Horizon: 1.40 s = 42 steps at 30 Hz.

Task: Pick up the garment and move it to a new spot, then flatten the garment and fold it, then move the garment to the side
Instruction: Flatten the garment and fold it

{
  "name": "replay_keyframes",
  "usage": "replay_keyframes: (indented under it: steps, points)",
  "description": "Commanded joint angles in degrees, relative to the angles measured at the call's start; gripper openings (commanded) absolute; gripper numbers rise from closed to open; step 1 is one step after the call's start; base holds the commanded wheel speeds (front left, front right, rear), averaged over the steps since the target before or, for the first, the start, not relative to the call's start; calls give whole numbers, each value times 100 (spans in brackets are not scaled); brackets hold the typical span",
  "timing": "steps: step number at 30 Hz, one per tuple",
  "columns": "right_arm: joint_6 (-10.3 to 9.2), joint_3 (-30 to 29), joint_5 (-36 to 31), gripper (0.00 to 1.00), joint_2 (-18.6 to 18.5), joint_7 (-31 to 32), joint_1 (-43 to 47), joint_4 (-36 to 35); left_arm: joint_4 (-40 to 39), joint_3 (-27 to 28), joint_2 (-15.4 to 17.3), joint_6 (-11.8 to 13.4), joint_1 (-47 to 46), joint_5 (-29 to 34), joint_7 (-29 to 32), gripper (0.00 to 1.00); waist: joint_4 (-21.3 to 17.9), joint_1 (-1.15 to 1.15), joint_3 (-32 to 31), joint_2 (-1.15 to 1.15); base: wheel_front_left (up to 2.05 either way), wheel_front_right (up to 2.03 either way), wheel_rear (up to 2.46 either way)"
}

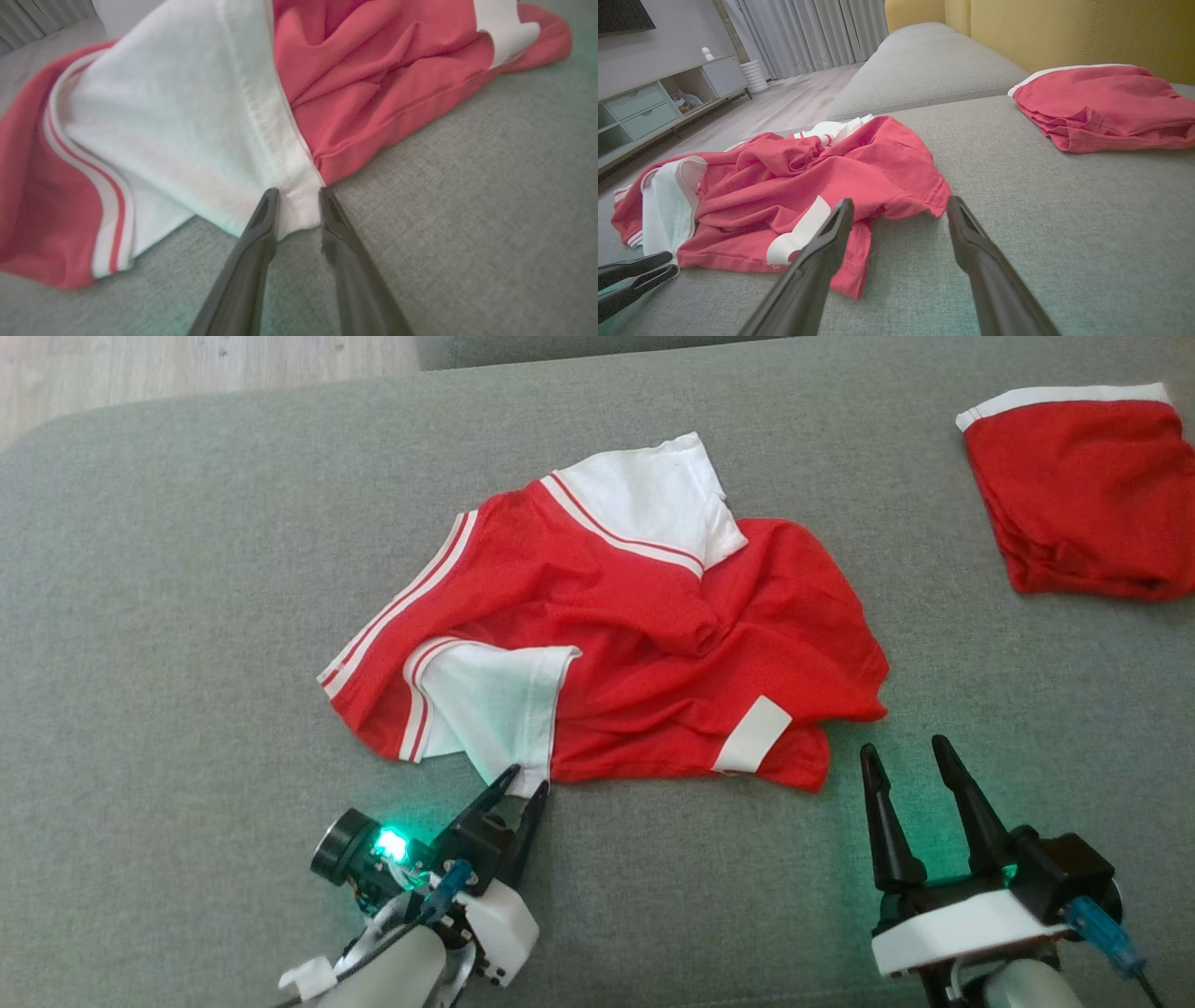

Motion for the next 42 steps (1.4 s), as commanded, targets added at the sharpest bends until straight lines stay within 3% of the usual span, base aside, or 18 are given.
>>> replay_keyframes:
  steps: [1, 3, 5, 7, 10, 15, 18, 24, 30, 32, 33, 42]
  points:
    - [-4, 131, 13, 100, -38, -22, -71, -144, -62, 85, 95, -73, -76, -83, 114, 44, 2, 0, -13, 0, 0, 0, 0]
    - [-4, 130, 14, 100, -38, -22, -62, -147, -28, 59, 68, -170, -56, -163, 241, 42, 6, 0, -34, 0, 0, 0, 0]
    - [-4, 125, 14, 100, -38, -22, -44, -150, 27, 37, 41, -288, -24, -266, 416, 31, 18, 0, -70, 0, 0, 0, 0]
    - [-4, 114, 13, 100, -38, -22, -15, -146, 101, 21, 22, -420, 15, -385, 624, 0, 39, 0, -120, 0, 0, 0, 0]
    - [-4, 106, 15, 100, -38, -22, 31, -134, 141, 24, 13, -592, 69, -566, 864, 0, 82, 0, -222, 0, 0, 0, 0]
    - [-4, 56, 20, 100, -38, -22, 162, -130, -326, 165, 107, -673, 144, -796, 681, 0, 221, 0, -416, 0, 0, 0, 0]
    - [-4, 27, 29, 100, -38, -22, 300, -131, -1066, 279, 364, -686, 387, -968, 743, 0, 344, 0, -594, 0, 0, 0, 0]
    - [-4, 19, 22, 100, -38, -22, 424, -162, -2348, 238, 985, -657, 955, -1062, 1419, 0, 495, 0, -712, 0, 0, 0, 0]
    - [-4, 71, 17, 100, -38, -22, 409, -159, -2529, 10, 1076, -746, 1143, -1033, 1472, 0, 566, 0, -695, 0, 0, 0, 0]
    - [-4, 95, 13, 100, -38, -22, 394, -150, -2336, -49, 987, -762, 1150, -1026, 1321, 45, 567, 0, -696, 0, 0, 0, 0]
    - [-4, 108, 12, 100, -38, -22, 388, -146, -2223, -92, 954, -766, 1142, -990, 1256, 100, 561, 0, -698, 0, 0, 0, 0]
    - [-4, 67, -16, 100, -38, -22, 389, -163, -1726, -179, 773, -573, 1033, -811, 872, 100, 558, 0, -666, 0, 0, 0, 0]
